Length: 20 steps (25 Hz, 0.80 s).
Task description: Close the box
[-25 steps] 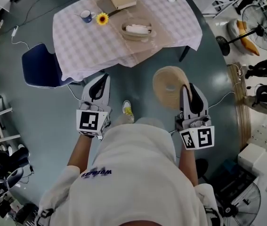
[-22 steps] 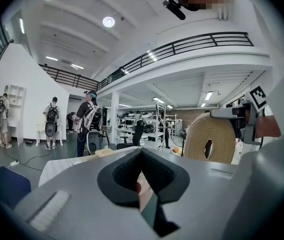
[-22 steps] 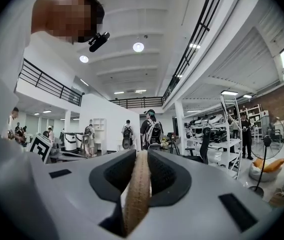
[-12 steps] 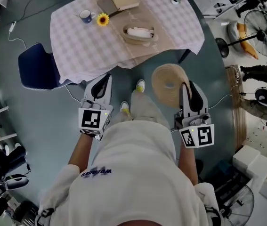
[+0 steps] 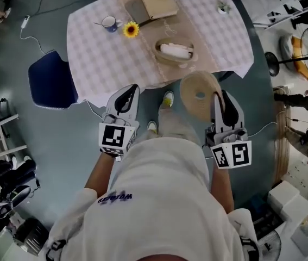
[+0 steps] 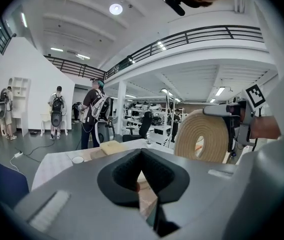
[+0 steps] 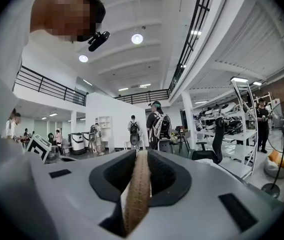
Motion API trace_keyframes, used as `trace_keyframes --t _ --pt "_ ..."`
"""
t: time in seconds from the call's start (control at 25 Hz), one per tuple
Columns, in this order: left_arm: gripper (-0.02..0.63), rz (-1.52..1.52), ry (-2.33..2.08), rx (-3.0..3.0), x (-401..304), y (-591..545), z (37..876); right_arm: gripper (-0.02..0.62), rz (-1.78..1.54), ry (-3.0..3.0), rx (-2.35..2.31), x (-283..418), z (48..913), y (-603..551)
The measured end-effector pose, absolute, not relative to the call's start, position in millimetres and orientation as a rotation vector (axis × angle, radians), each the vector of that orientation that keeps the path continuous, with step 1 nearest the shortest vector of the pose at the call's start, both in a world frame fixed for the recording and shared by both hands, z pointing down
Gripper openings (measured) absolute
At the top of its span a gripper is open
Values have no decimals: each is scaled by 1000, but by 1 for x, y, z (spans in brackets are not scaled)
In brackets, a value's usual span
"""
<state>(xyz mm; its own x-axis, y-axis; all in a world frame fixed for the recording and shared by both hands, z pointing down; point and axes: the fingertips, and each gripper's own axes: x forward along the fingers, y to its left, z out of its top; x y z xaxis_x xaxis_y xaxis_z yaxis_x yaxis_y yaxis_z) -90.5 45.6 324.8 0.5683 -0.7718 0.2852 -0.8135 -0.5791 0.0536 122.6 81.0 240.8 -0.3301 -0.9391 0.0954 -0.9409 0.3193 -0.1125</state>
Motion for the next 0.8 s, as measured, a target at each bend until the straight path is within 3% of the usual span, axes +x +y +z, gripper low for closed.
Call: trace_keyframes --t 0.8 --pt "3 471 -1242 2498 -47 -88 378 72 523 -2469 1981 164 288 -78"
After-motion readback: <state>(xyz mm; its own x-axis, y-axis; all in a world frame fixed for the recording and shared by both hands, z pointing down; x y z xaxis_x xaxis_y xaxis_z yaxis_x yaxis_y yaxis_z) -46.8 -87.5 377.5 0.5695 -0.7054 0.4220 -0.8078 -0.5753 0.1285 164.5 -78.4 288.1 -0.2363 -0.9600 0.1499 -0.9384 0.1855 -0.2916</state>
